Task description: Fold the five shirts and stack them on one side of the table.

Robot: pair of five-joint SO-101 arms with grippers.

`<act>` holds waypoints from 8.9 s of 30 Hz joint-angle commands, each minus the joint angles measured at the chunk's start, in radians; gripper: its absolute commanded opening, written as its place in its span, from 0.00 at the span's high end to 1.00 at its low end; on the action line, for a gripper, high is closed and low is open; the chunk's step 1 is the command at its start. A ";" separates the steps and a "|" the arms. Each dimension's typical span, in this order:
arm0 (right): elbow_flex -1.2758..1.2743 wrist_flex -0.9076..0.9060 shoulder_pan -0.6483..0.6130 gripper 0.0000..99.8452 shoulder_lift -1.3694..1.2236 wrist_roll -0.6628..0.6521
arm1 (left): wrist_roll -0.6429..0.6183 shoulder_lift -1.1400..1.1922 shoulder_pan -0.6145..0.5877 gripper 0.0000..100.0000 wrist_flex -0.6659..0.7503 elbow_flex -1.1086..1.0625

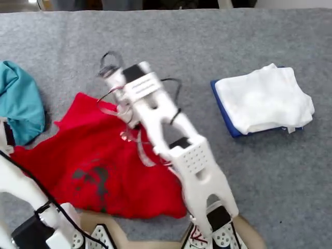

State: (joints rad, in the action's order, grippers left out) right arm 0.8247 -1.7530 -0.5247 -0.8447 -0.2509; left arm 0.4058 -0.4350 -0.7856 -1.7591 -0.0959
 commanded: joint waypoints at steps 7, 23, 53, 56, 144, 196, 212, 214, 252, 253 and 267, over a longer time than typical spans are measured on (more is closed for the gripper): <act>-0.495 -0.011 0.232 0.99 0.443 -0.086 | -0.120 -0.023 0.254 0.97 0.002 0.004; -1.351 0.083 0.402 0.98 1.150 -0.379 | -0.153 0.218 0.383 0.97 0.005 0.012; -0.541 0.172 0.226 0.82 0.533 0.186 | -0.229 0.227 0.386 0.97 0.081 0.033; -0.377 0.126 0.226 0.82 0.369 0.190 | -0.229 0.227 0.384 0.97 0.081 0.005; 0.268 -0.012 0.238 0.99 -0.300 0.107 | -0.230 0.230 0.381 0.97 0.069 0.010; 0.418 0.149 0.571 0.99 -0.337 0.029 | 0.006 1.309 0.513 0.82 0.230 1.158; 0.423 0.149 0.577 0.99 -0.331 0.057 | 0.077 1.422 0.575 0.82 0.141 1.305; 0.423 0.149 0.578 0.99 -0.332 0.057 | 0.075 1.445 0.578 0.82 0.160 1.313; 0.423 0.149 0.578 0.99 -0.331 0.061 | 0.074 1.651 0.544 0.82 0.178 1.488; 0.423 0.149 0.578 0.99 -0.331 0.061 | 0.074 1.657 0.544 0.82 0.180 1.488; 0.423 0.149 0.578 0.99 -0.331 0.061 | 0.078 1.685 0.545 0.92 0.172 1.488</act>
State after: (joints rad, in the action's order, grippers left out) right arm 1.2022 -1.6026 0.0675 -1.1868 -0.2002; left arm 0.4733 1.2482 -0.2302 -1.5873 1.3832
